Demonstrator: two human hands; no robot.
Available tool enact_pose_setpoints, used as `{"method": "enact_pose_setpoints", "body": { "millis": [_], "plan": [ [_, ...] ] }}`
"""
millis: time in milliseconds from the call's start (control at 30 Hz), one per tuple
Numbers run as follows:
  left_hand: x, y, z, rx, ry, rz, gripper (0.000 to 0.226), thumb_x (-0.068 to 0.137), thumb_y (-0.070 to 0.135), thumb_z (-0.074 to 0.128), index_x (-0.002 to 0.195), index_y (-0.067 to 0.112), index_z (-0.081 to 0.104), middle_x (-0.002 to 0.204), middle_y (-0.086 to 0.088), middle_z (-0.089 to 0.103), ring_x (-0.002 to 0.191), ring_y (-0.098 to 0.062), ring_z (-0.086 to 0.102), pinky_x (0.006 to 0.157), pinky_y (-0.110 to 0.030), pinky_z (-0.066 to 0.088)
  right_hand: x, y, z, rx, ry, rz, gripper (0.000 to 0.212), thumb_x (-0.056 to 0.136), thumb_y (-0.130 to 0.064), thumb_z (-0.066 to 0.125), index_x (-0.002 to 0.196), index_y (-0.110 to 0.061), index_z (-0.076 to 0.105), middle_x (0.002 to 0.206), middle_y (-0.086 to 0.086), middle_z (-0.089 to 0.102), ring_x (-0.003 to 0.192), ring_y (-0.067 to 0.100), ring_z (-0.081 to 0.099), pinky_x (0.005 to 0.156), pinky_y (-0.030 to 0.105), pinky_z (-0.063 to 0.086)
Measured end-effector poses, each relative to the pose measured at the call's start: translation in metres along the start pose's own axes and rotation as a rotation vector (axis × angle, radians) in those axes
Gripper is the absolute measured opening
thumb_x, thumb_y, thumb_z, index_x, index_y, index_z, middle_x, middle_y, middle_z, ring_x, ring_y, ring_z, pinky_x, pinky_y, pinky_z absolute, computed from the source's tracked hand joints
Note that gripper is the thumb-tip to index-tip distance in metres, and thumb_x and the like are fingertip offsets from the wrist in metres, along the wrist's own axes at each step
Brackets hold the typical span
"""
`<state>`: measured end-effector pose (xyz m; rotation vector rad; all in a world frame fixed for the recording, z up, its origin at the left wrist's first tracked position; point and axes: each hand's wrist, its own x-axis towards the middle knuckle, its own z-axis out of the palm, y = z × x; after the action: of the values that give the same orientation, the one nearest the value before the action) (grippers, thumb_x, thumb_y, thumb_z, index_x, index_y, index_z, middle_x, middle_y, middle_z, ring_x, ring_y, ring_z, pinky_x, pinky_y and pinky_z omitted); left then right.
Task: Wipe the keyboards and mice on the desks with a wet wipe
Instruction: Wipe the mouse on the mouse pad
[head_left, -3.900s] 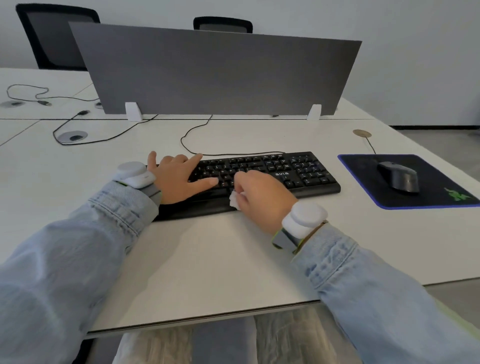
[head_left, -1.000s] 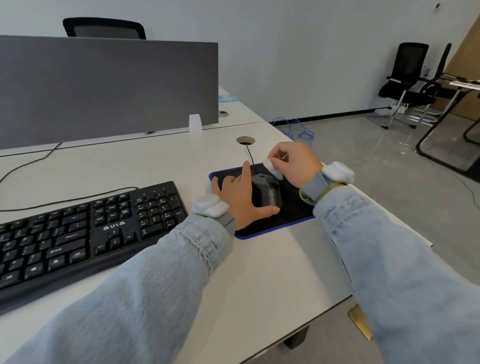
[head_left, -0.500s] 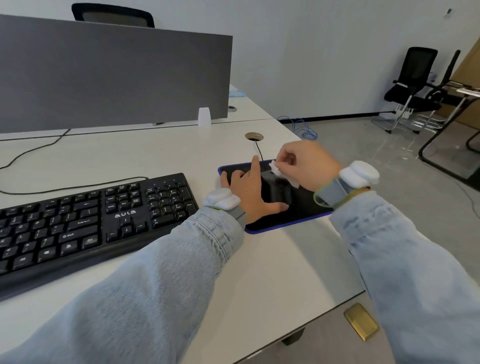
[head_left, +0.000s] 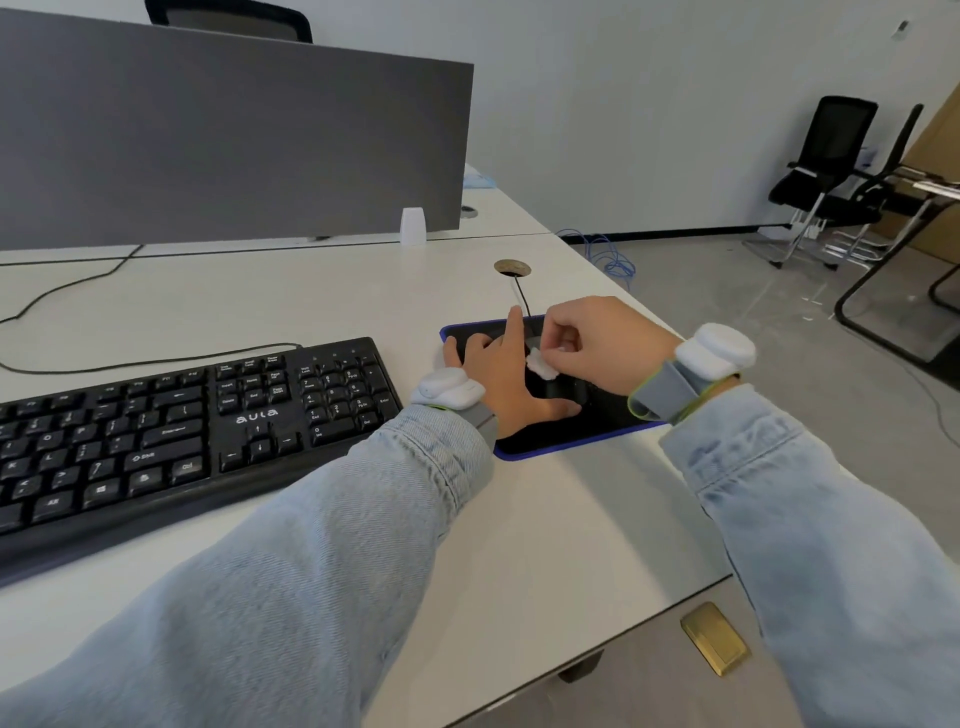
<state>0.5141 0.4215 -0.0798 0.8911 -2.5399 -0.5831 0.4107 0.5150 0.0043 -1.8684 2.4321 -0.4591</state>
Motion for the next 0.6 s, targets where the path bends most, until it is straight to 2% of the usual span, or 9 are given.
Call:
{"method": "enact_pose_setpoints", "body": {
  "millis": [100, 167, 233, 300, 400, 500, 533, 600],
  "plan": [
    [0.0, -0.005, -0.002, 0.032, -0.032, 0.045, 0.122, 0.059, 0.083, 0.067, 0.156, 0.028, 0.018, 0.134, 0.012, 0.057, 0.134, -0.027, 0.039, 0.12, -0.055, 0.005, 0.003, 0.009, 0.001, 0.088, 0.158, 0.029, 0.005, 0.081, -0.019, 0.064, 0.077, -0.021, 0.065, 0.07, -0.008, 0.06, 0.064, 0.007, 0.053, 0.061, 0.023, 0.043],
    [0.001, -0.006, -0.003, 0.052, -0.034, 0.069, 0.106, 0.055, 0.085, 0.065, 0.144, 0.034, 0.035, 0.127, 0.013, 0.058, 0.132, -0.029, 0.039, 0.117, -0.056, 0.011, 0.008, 0.011, 0.008, 0.119, 0.231, 0.069, 0.005, 0.082, -0.018, 0.064, 0.078, -0.021, 0.065, 0.071, -0.009, 0.059, 0.065, 0.006, 0.052, 0.061, 0.022, 0.041],
    [0.001, -0.008, -0.001, 0.073, -0.009, 0.069, 0.088, 0.052, 0.085, 0.064, 0.125, 0.039, 0.046, 0.116, 0.015, 0.057, 0.127, -0.028, 0.041, 0.113, -0.054, 0.016, 0.011, 0.01, 0.017, 0.106, 0.213, 0.081, 0.005, 0.084, -0.021, 0.064, 0.08, -0.022, 0.065, 0.072, -0.011, 0.059, 0.067, 0.004, 0.053, 0.062, 0.021, 0.041],
    [0.003, -0.009, 0.001, 0.102, 0.037, 0.076, 0.077, 0.05, 0.085, 0.061, 0.11, 0.041, 0.048, 0.108, 0.017, 0.055, 0.121, -0.026, 0.043, 0.109, -0.051, 0.018, 0.007, 0.008, 0.02, 0.087, 0.184, 0.067, 0.006, 0.086, -0.023, 0.064, 0.08, -0.022, 0.065, 0.072, -0.011, 0.059, 0.067, 0.004, 0.053, 0.062, 0.021, 0.041],
    [0.004, -0.01, 0.006, 0.129, 0.05, 0.046, 0.08, 0.046, 0.087, 0.055, 0.111, 0.04, 0.055, 0.107, 0.017, 0.056, 0.116, -0.024, 0.045, 0.102, -0.046, 0.01, -0.011, 0.003, 0.019, 0.049, 0.172, 0.022, 0.006, 0.086, -0.022, 0.062, 0.08, -0.024, 0.064, 0.071, -0.01, 0.059, 0.067, 0.004, 0.054, 0.06, 0.016, 0.038],
    [0.004, -0.009, 0.014, 0.059, 0.237, 0.036, 0.071, 0.045, 0.082, 0.045, 0.096, 0.035, 0.063, 0.093, 0.014, 0.059, 0.106, -0.027, 0.052, 0.101, -0.046, 0.014, -0.037, 0.0, 0.02, 0.005, 0.097, -0.038, 0.01, 0.086, -0.021, 0.06, 0.078, -0.028, 0.06, 0.07, -0.013, 0.058, 0.067, 0.002, 0.054, 0.061, 0.016, 0.039],
    [0.004, -0.009, 0.012, 0.064, 0.236, 0.052, 0.075, 0.047, 0.083, 0.047, 0.102, 0.035, 0.064, 0.097, 0.012, 0.059, 0.11, -0.028, 0.052, 0.103, -0.046, 0.013, -0.043, 0.002, 0.02, 0.015, 0.085, -0.037, 0.012, 0.086, -0.022, 0.06, 0.078, -0.03, 0.058, 0.07, -0.013, 0.057, 0.066, 0.002, 0.054, 0.061, 0.017, 0.04],
    [0.001, -0.01, 0.003, 0.12, 0.058, 0.063, 0.097, 0.052, 0.088, 0.061, 0.132, 0.034, 0.054, 0.124, 0.007, 0.055, 0.129, -0.029, 0.04, 0.106, -0.045, 0.004, -0.046, 0.012, 0.016, 0.099, 0.164, 0.011, 0.01, 0.086, -0.025, 0.062, 0.077, -0.029, 0.059, 0.069, -0.01, 0.058, 0.063, 0.005, 0.053, 0.06, 0.02, 0.042]
  ]
}}
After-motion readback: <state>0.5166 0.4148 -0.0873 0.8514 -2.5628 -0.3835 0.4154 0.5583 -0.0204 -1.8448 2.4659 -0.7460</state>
